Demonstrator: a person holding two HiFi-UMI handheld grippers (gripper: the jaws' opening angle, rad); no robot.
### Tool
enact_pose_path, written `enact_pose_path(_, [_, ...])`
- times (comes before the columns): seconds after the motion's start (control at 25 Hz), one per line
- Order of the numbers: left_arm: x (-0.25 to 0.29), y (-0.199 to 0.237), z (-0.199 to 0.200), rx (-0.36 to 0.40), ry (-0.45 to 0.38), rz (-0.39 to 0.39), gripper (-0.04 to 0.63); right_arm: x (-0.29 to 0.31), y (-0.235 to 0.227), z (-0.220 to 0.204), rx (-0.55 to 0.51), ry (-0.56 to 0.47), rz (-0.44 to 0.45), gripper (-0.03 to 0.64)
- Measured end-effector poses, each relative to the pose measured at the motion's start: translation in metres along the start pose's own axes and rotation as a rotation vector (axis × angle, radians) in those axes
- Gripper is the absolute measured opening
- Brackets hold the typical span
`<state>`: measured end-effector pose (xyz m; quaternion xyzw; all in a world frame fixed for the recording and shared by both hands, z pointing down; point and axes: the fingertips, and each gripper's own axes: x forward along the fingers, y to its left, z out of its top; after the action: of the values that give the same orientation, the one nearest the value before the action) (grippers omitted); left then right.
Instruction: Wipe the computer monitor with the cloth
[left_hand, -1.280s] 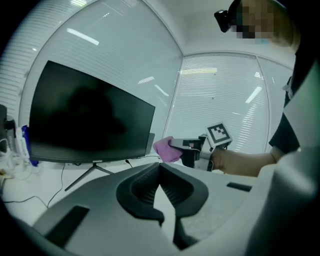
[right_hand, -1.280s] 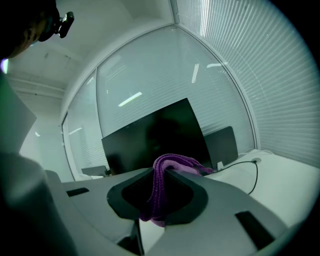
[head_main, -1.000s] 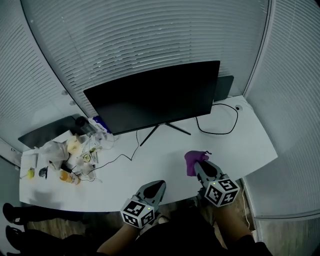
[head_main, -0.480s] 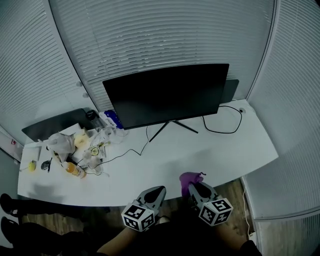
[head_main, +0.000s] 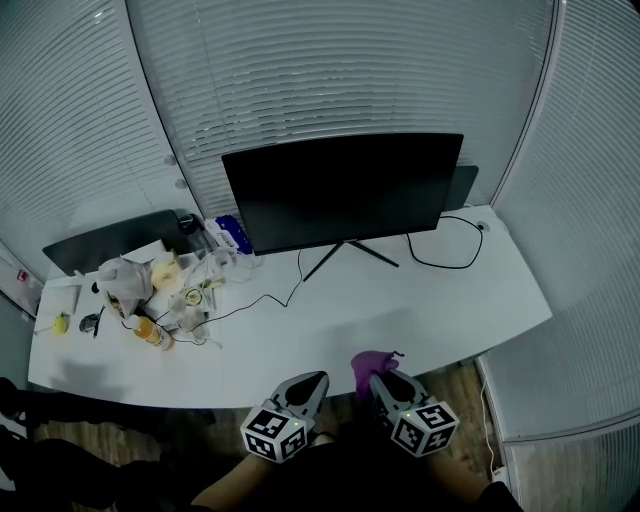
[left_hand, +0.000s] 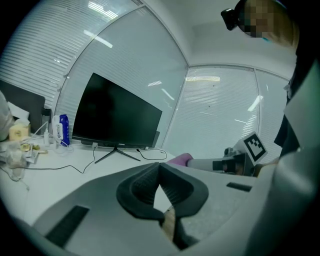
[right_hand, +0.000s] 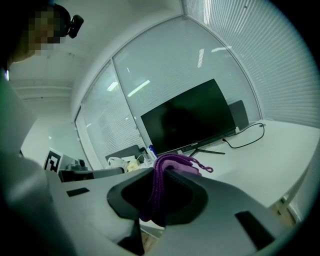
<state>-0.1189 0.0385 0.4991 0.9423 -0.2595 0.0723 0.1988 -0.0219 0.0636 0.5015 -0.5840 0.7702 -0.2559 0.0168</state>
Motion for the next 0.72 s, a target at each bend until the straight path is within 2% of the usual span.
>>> enact_pose_path(0.36, [-0.021, 0.007, -0.004, -0.011, -0.016, 0.027, 0.005, 0.007, 0.022, -0.009, -0.012, 0.024, 0.042, 0.074])
enact_pose_path(0.72, [-0.026, 0.004, -0.004, 0.003, -0.019, 0.023, 0.005, 0.005, 0.025, -0.012, -0.009, 0.023, 0.048, 0.074])
